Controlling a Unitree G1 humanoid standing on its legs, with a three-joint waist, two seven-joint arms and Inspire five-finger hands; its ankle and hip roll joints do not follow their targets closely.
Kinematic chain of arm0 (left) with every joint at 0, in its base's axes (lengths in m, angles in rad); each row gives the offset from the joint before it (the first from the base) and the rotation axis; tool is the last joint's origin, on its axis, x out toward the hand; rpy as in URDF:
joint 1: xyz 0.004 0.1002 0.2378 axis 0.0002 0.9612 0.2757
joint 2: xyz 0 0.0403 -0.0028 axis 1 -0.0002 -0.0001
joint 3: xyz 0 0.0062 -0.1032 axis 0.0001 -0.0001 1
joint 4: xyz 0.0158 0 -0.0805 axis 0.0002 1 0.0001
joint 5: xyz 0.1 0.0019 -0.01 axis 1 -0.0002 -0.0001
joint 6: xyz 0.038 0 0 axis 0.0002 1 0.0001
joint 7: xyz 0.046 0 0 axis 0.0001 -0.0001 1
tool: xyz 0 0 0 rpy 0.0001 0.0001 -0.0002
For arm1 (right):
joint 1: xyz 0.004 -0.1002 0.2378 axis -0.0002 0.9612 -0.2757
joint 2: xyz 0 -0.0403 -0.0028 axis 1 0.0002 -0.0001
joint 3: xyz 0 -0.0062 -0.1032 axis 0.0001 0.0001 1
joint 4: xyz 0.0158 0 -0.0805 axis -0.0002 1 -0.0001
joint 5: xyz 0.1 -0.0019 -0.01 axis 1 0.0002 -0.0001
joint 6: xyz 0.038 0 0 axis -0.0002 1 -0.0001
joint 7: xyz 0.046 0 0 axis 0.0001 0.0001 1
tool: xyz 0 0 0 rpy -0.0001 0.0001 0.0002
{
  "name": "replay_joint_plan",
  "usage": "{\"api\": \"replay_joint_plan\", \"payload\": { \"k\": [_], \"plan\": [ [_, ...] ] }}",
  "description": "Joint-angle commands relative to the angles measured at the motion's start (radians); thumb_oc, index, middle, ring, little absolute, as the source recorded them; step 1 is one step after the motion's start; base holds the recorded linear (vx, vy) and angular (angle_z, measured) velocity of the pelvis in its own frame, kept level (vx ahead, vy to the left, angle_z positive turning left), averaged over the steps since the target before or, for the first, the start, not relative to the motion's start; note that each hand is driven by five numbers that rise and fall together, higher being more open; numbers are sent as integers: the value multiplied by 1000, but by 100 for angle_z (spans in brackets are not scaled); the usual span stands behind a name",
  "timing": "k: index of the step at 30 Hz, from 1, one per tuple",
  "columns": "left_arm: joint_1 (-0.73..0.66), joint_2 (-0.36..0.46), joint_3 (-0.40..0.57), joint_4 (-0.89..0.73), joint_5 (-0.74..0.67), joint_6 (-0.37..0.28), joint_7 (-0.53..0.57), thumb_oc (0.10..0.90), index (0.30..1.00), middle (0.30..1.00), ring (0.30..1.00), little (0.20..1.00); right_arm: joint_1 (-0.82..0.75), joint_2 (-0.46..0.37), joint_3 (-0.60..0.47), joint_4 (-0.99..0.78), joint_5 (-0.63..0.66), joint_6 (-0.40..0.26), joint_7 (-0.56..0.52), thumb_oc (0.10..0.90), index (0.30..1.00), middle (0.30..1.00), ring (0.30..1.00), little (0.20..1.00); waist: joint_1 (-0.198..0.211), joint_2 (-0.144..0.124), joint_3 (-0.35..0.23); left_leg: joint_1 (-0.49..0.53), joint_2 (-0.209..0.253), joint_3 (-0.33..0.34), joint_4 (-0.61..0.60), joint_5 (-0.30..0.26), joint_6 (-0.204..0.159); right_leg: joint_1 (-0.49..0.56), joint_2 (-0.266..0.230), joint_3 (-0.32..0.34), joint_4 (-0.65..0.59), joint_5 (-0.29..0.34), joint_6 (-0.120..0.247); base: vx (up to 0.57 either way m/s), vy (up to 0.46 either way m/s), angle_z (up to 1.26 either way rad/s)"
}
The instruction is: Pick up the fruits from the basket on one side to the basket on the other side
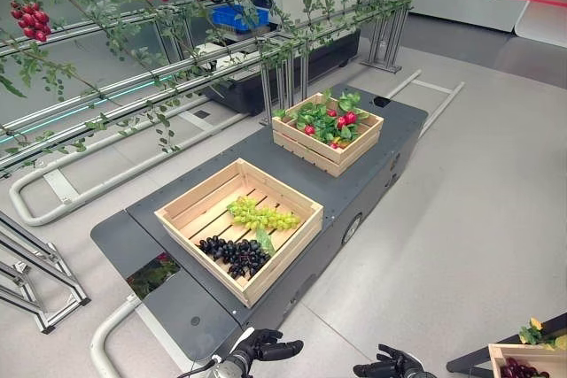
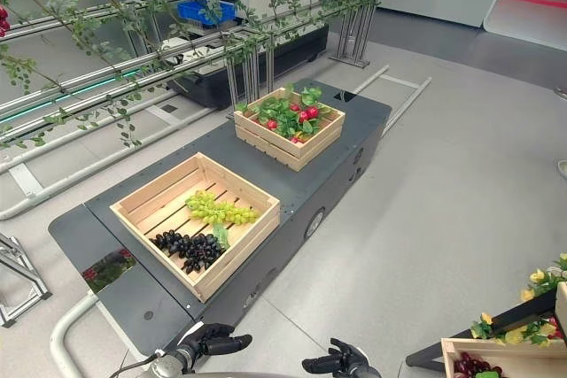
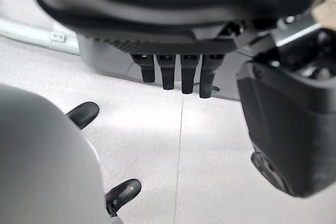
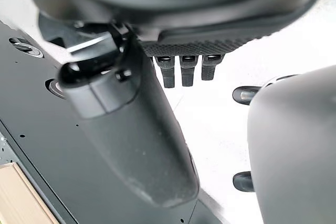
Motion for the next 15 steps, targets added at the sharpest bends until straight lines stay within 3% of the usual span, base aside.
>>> {"api": "replay_joint_plan", "payload": {
  "k": [1, 15],
  "plan": [
    [-61, -18, -17, 25, 7, -80, 8, 800, 900, 900, 900, 900, -55, 1, 36, 33, -43, -24, 36, 800, 900, 900, 900, 900, 12, 11, 45, 25, -18, -20, 9, -99, 34, 13, -15, -28, 6, -4, -33, 0, 0, 0],
    [-56, -26, -4, 45, -8, -42, -53, 800, 900, 900, 900, 900, -62, 7, 42, 43, -64, -7, 37, 800, 900, 900, 900, 900, 7, 7, 39, 44, -19, -21, 9, -107, 38, 27, -12, -19, 6, -4, -36, 2, -1, 0]
  ]
}}
